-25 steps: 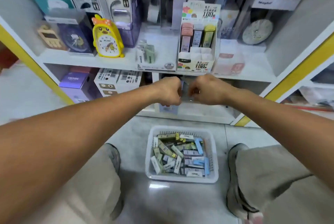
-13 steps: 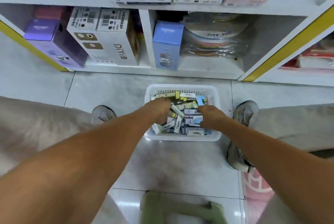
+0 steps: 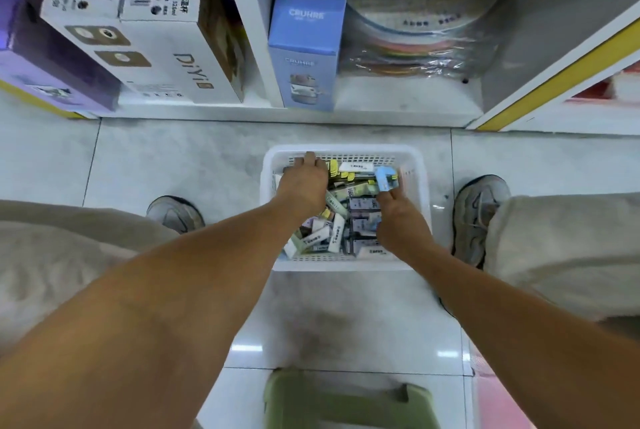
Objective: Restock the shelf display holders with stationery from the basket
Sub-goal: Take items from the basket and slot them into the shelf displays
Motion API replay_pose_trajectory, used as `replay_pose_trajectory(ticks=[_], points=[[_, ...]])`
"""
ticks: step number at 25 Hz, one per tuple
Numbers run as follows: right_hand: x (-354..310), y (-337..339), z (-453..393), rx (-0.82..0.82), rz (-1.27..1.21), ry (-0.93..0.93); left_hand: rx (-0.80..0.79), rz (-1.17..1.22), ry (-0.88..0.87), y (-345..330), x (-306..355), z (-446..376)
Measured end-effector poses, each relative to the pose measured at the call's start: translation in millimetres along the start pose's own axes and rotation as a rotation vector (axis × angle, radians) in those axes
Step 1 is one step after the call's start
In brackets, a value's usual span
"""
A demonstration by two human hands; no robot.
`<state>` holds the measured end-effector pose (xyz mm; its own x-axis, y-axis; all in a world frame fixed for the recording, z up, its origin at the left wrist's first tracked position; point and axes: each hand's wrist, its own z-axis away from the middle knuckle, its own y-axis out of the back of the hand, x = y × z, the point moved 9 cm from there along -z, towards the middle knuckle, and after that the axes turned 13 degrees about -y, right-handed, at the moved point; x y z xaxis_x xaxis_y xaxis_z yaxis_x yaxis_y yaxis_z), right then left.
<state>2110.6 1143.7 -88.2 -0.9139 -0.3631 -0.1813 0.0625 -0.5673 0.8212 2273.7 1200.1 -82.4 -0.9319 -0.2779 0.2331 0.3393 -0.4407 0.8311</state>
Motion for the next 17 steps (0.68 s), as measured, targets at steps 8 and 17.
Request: replay_pose_trajectory(ticks=[8, 17], points=[[2.4, -2.8, 4.6, 0.151, -0.099, -0.037, 0.195, -0.018, 0.018, -17.9, 7.4, 0.3], [5.4, -11.6, -11.6, 0.053, -0.177, -0.033, 0.031, 0.196, -0.036, -28.6, -2.4, -19.9]])
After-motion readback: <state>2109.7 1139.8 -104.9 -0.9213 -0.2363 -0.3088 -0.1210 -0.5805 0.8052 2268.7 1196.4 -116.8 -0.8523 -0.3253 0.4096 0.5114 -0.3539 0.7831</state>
